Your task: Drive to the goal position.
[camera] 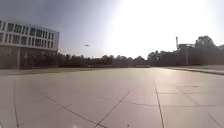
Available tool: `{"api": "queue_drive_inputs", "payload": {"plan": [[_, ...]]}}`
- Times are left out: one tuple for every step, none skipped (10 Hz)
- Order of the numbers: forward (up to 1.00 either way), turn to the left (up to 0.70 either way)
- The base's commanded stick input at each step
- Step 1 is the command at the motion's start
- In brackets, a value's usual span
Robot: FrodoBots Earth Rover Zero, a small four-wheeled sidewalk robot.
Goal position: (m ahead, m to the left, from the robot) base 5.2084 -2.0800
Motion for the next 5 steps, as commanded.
{"api": "queue_drive_inputs", "payload": {"plan": [[0.07,0.00],[0.07,0.01],[0.07,0.01],[0.06,0.00],[0.06,0.00]]}}
